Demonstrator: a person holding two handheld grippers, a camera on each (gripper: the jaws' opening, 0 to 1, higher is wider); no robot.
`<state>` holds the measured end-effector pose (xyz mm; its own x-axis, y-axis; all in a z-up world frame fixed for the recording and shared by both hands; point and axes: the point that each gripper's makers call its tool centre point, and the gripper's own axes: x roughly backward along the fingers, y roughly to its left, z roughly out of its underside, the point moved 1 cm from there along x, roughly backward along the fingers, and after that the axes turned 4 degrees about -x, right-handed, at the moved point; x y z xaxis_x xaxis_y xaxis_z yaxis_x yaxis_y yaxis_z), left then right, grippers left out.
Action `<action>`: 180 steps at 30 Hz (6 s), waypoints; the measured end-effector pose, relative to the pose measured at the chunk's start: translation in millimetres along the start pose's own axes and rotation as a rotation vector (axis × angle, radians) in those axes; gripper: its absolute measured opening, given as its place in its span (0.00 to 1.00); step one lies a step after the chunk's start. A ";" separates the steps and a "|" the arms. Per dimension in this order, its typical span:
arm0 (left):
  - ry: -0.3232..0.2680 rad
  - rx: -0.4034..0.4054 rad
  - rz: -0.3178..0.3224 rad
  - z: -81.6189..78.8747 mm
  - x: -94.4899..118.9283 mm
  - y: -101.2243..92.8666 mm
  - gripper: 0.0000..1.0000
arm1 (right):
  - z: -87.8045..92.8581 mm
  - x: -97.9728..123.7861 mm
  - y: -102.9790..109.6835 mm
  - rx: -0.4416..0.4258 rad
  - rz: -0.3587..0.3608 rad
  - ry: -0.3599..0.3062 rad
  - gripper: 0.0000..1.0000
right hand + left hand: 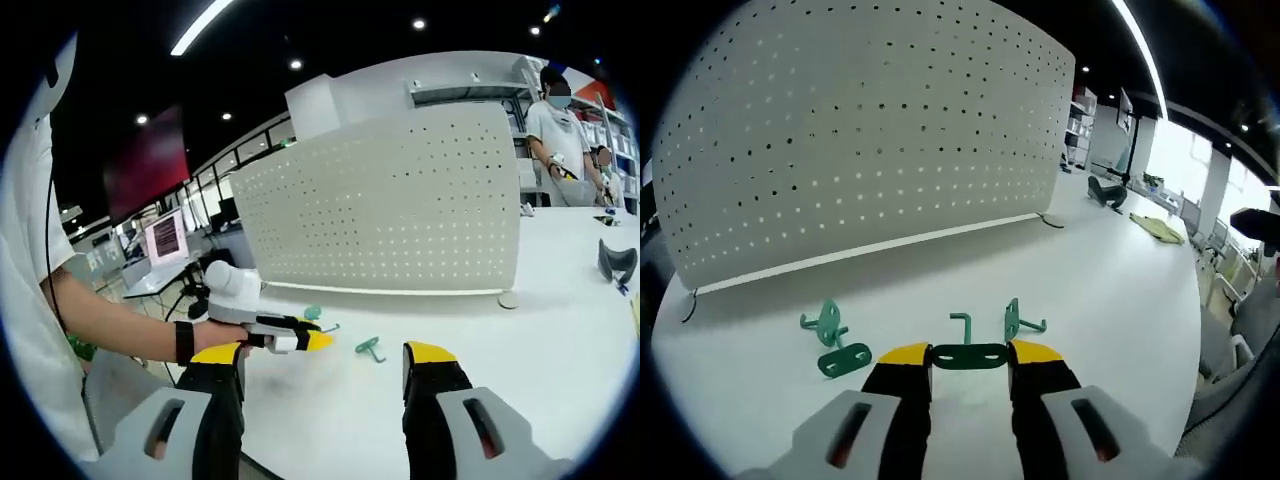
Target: Insert the hook assembly into the mounting plate slot until the hook locks in place.
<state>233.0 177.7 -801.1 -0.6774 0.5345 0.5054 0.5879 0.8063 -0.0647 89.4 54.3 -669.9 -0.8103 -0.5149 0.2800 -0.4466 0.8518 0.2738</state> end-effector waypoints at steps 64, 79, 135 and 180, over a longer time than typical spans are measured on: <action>-0.525 -0.375 0.317 -93.5 176.0 -65.7 0.31 | -29.7 -15.9 77.3 0.012 -0.128 0.010 0.39; -0.547 -0.390 0.410 -86.5 188.0 -83.7 0.31 | -37.8 -21.9 85.9 -0.029 -0.171 -0.001 0.27; -0.496 -0.542 0.578 -68.7 201.9 -133.5 0.24 | -28.2 -8.4 114.6 -0.184 -0.392 0.072 0.01; -0.476 -0.763 0.461 -78.8 197.5 -139.9 0.15 | -17.2 -3.3 99.3 -0.241 -0.297 0.078 0.01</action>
<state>51.8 150.5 -624.4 -0.3212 0.9328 0.1632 0.8497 0.2078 0.4847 54.2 138.9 -627.9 -0.6233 -0.7496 0.2224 -0.5481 0.6218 0.5594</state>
